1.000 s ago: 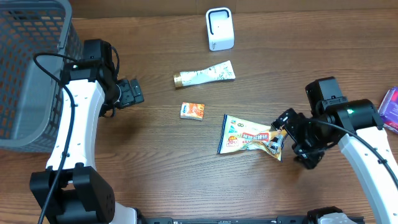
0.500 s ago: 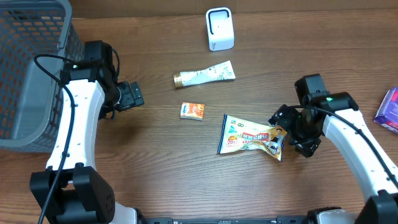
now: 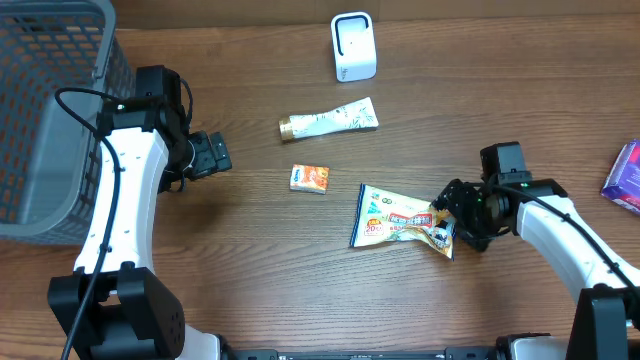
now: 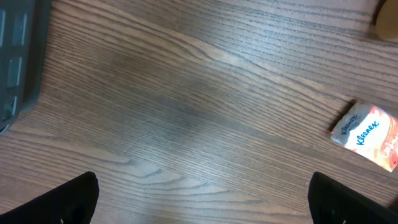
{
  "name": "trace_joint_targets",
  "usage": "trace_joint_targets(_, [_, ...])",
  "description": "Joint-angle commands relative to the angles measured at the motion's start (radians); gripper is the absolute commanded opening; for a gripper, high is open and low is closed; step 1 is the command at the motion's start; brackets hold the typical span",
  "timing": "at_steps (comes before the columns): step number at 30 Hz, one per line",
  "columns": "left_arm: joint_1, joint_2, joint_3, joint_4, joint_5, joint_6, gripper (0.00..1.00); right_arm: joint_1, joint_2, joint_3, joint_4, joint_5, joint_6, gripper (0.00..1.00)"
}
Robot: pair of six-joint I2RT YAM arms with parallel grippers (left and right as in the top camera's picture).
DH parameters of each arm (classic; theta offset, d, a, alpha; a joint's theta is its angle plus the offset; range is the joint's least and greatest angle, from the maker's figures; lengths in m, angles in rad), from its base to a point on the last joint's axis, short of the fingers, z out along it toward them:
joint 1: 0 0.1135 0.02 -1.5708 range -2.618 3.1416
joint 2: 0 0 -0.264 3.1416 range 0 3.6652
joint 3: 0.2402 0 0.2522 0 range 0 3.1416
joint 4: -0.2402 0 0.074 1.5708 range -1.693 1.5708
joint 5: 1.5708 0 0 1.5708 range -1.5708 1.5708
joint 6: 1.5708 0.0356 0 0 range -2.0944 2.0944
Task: Scan the item barcode
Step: 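Grasp the yellow bag's edge and lift it up, then carry the yellow bag left and lower it barcode side up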
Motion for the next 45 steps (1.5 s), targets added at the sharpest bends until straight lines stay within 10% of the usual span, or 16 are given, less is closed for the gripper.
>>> trace_joint_targets(1, [0.000,-0.025,0.019,-0.009,0.005,-0.006,1.00,-0.004,0.000,-0.030,0.014,-0.023,0.011,0.57])
trace_joint_targets(17, [0.000,-0.025,0.019,-0.009,0.002,-0.006,1.00,-0.004,-0.054,0.113,-0.209,0.032,0.003,0.04])
trace_joint_targets(45, [0.000,-0.025,0.019,0.049,-0.021,-0.007,1.00,0.242,-0.080,0.880,-0.974,0.786,0.026,0.04])
